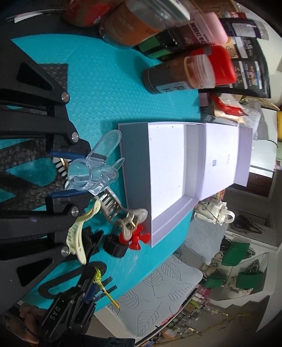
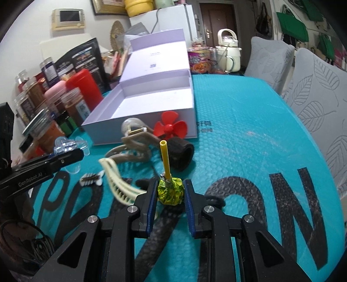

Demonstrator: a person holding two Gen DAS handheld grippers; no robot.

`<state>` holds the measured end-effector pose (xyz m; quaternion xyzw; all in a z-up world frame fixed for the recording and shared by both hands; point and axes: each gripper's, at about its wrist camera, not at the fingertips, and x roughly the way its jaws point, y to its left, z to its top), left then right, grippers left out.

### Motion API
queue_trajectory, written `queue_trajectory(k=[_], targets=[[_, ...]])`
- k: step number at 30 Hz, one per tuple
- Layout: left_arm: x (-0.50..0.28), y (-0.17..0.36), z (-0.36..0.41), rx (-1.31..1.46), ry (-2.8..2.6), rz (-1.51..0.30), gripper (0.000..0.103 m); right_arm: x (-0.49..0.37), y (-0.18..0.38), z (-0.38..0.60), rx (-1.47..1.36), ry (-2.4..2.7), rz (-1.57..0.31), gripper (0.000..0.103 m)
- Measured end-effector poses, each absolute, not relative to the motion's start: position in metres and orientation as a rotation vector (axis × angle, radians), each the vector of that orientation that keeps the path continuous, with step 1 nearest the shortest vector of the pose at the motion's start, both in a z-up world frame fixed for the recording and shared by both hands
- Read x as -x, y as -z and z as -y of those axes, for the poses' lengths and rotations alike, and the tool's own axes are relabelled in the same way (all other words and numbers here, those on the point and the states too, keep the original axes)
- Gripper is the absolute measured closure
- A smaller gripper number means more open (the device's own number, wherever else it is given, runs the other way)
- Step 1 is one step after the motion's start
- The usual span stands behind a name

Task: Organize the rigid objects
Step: 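Lift the clear clip with left tool while right tool lifts the green ball toy, then carry the clear clip and green ball toy with both tools over the white box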

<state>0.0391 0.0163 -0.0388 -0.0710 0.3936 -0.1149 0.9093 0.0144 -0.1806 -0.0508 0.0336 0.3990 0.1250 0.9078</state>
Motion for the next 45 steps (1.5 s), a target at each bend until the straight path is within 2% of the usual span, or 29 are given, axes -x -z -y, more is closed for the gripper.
queue_trajectory(k=[21,45], targets=[[0.011,-0.02,-0.016,0.084,0.224,-0.65,0.08,0.023,0.006,0.15,0.034,-0.407,-0.718,0.079],[-0.057,-0.067,-0.006,0.003,0.227,-0.567,0.08,-0.049,-0.048,0.139,0.159,-0.427,-0.623,0.079]])
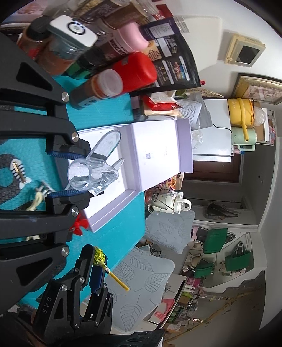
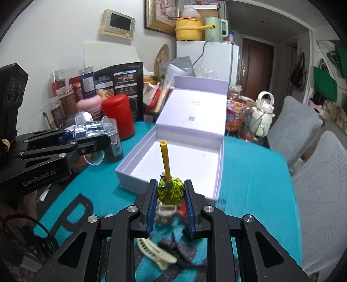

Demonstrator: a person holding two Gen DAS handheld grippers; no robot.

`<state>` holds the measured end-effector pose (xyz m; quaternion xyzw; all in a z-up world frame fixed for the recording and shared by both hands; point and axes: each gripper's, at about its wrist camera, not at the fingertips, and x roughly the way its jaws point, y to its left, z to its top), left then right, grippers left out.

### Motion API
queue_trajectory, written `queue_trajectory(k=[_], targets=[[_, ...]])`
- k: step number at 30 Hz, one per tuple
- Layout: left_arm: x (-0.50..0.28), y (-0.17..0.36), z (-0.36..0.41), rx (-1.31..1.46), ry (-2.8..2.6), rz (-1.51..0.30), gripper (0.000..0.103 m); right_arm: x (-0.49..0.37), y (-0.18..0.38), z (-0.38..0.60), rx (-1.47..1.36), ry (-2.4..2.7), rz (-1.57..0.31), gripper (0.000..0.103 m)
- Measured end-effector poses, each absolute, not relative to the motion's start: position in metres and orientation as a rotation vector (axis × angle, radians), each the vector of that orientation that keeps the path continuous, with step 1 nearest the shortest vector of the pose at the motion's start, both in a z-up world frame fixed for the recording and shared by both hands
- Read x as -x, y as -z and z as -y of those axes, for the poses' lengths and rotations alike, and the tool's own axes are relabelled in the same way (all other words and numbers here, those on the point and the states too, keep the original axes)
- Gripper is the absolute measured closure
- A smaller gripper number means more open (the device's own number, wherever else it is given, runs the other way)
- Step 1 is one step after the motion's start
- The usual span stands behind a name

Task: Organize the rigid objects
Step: 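Carry the clear clip and green ball toy with both tools over the white box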

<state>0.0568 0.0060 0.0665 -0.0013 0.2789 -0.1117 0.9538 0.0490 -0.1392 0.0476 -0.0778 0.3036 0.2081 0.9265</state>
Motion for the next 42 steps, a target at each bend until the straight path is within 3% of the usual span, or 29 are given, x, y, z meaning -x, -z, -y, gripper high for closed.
queue_trajectory(k=[23,42], targets=[[-0.17,-0.082,0.004,-0.024,0.222,-0.528,0.08,-0.155,-0.084,0.133,0.171,-0.431,-0.549,0.079],[-0.252,-0.052,-0.008,-0.027,0.134,-0.608,0.08,-0.243,-0.057,0.123,0.129,-0.434,-0.589,0.079]])
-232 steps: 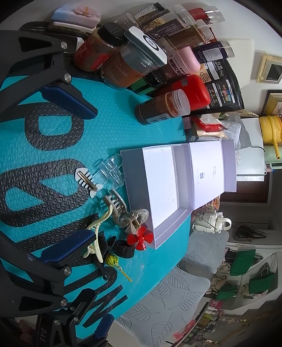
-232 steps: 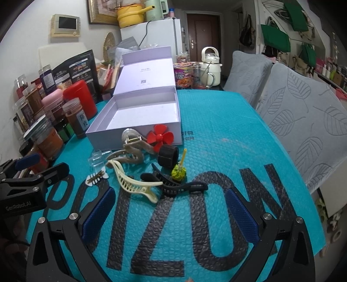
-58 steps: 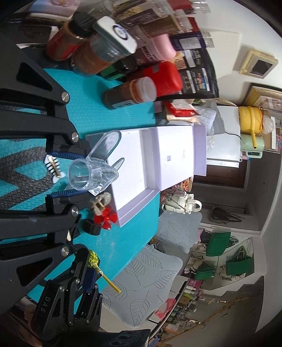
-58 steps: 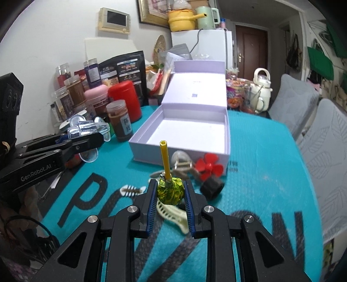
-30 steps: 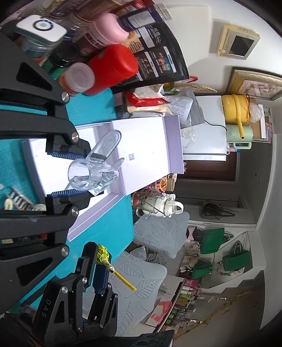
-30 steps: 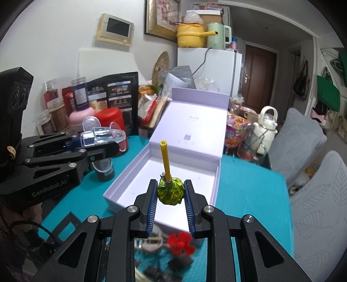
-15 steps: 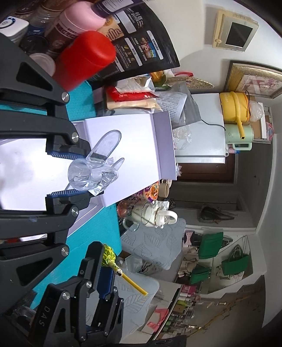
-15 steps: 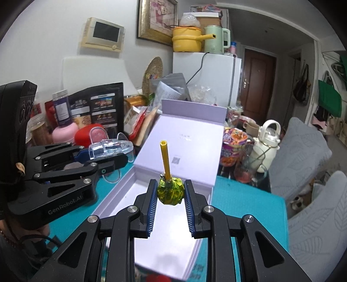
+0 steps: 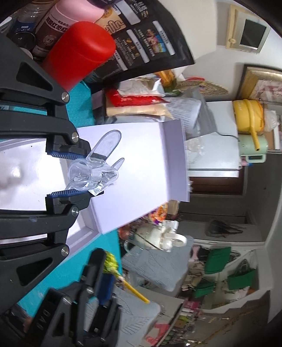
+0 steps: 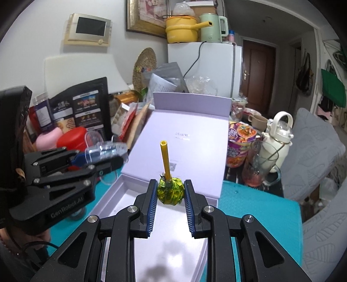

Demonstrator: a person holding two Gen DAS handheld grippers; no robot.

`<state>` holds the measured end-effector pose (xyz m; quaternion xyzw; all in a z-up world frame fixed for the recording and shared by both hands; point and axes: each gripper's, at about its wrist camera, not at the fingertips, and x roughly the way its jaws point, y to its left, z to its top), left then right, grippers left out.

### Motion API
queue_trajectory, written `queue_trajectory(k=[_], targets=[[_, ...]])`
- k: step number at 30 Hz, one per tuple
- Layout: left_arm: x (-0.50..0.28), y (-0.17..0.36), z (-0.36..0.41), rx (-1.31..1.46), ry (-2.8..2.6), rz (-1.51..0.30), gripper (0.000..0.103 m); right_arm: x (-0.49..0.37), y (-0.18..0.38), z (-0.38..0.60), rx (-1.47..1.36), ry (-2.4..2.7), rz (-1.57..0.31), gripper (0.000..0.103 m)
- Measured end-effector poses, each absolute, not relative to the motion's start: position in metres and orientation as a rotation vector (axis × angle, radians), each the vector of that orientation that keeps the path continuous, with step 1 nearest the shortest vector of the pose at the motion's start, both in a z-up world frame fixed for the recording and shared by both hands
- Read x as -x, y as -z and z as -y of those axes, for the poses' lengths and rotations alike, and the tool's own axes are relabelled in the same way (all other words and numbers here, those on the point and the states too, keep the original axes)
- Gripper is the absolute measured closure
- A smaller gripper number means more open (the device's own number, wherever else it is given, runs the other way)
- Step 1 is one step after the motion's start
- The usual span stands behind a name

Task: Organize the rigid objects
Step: 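Carry the clear clip and green ball toy with both tools over the white box, then open both tools to drop the clear clip and green ball toy into the box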

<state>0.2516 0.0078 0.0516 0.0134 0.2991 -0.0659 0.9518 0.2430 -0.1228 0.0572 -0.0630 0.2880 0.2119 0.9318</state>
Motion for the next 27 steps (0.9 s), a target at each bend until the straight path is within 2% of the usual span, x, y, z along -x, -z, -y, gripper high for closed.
queue_trajectory(k=[27], targets=[[-0.294,0.021,-0.002,-0.06,0.074,-0.848,0.08,-0.287,0.011,0.123,0.132,-0.45,-0.818,0.079]])
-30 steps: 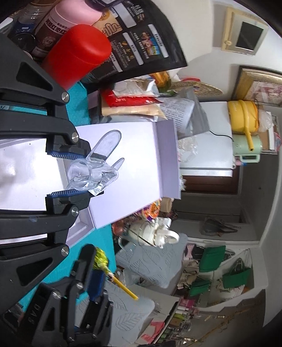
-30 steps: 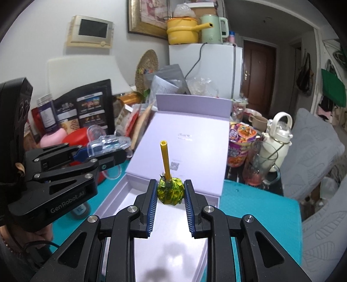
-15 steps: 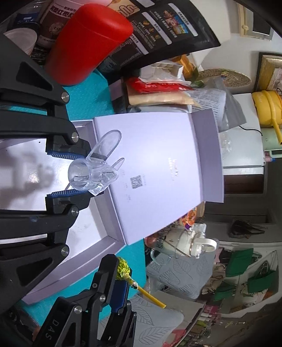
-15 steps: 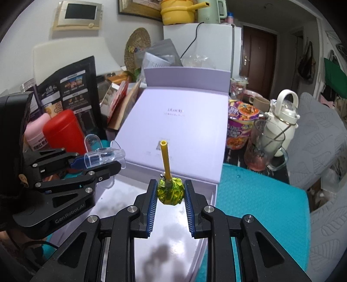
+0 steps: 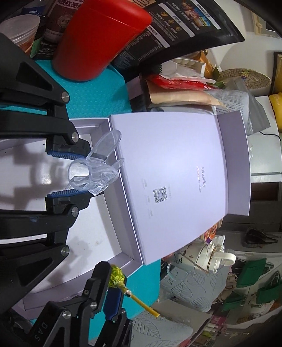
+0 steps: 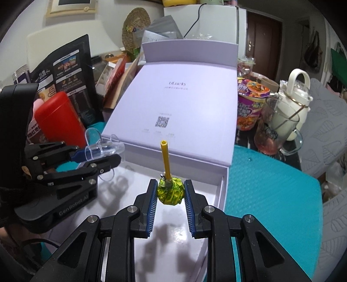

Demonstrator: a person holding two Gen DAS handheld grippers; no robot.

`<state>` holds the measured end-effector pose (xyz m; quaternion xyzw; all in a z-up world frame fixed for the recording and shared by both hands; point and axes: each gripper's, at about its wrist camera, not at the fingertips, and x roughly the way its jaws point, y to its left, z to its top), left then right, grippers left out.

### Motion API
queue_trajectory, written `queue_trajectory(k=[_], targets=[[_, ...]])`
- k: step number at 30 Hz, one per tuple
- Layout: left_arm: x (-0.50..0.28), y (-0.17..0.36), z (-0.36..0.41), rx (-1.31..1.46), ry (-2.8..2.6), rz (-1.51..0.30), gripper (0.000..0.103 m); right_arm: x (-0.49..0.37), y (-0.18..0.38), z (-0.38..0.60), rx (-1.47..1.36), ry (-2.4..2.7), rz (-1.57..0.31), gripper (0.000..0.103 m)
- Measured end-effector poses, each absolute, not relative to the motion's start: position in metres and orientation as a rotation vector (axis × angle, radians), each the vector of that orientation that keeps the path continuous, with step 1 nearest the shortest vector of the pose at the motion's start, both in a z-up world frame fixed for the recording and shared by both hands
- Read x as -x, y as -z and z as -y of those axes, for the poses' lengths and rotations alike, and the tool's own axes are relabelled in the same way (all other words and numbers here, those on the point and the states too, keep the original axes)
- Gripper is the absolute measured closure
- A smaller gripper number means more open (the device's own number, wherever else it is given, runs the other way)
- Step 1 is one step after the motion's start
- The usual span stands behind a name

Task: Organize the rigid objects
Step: 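Open both tools to drop the clear clip and green ball toy into the box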

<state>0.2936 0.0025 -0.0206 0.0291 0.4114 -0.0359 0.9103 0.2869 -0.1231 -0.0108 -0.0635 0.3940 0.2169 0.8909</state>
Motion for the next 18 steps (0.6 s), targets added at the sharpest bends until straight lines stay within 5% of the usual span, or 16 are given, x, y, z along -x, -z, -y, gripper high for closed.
queue_trajectory(k=[11,13,15,18], targets=[[-0.304,0.032,-0.008,0.006,0.084,-0.964,0.077,-0.287,0.012,0.122,0.14,-0.432,-0.825,0.062],[-0.304,0.031,-0.006,-0.007,0.071,-0.964,0.062,-0.285,0.009,0.122,0.149,-0.429,-0.816,0.061],[-0.302,0.028,-0.006,-0.012,0.065,-0.949,0.029,-0.284,0.007,0.123,0.148,-0.428,-0.811,0.061],[-0.299,0.022,-0.007,-0.017,0.06,-0.925,0.024,-0.283,0.004,0.124,0.15,-0.42,-0.803,0.061]])
